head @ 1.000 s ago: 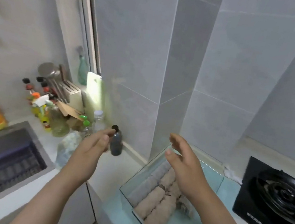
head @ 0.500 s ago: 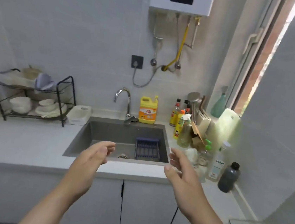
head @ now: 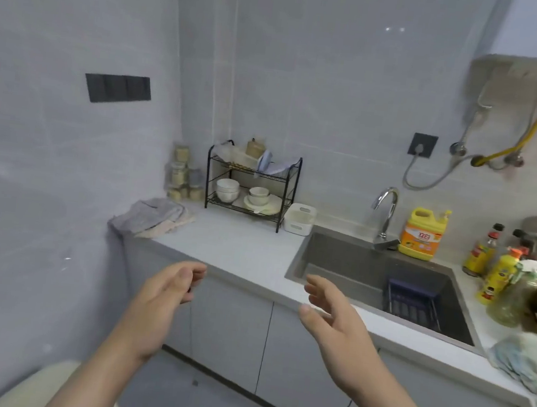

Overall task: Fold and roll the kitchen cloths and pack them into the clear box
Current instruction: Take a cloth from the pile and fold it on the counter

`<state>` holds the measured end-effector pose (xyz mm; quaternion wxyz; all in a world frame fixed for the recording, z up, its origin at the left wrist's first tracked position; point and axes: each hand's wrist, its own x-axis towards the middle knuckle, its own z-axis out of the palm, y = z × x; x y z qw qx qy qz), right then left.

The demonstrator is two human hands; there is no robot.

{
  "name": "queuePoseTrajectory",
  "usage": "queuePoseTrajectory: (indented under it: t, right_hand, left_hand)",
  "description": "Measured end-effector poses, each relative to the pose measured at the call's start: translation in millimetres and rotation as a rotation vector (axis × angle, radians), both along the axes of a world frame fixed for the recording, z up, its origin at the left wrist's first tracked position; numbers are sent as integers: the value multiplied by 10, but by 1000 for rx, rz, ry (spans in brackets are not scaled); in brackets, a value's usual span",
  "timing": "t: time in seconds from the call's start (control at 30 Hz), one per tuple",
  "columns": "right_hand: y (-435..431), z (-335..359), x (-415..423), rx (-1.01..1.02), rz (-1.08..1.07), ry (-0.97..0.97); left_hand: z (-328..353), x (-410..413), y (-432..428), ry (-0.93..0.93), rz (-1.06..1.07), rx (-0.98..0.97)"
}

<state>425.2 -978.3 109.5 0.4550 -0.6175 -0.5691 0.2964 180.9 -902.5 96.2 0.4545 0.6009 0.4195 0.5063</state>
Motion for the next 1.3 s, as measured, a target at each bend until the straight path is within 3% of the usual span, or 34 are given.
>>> queuePoseTrajectory:
  t: [0.2, 0.4, 0.67, 1.03, 1.3]
  right_hand:
    - [120, 8, -970, -12, 90, -46]
    - [339, -49, -1404, -34, 127, -50]
    - [1214, -244, -1419, -48, 174, 15]
    - [3060, -414, -893, -97, 232, 48]
    - [4189, -427, -998, -124, 269, 46]
  left_hand:
    - [-93, -980, -36, 17, 55, -39]
    - [-132, -1315, 110, 60, 74, -72]
    - [-296, -1355, 764, 107, 127, -117]
    - [-333, -877, 2424, 170, 220, -182]
    - [-415, -1081, 3357, 173, 264, -201]
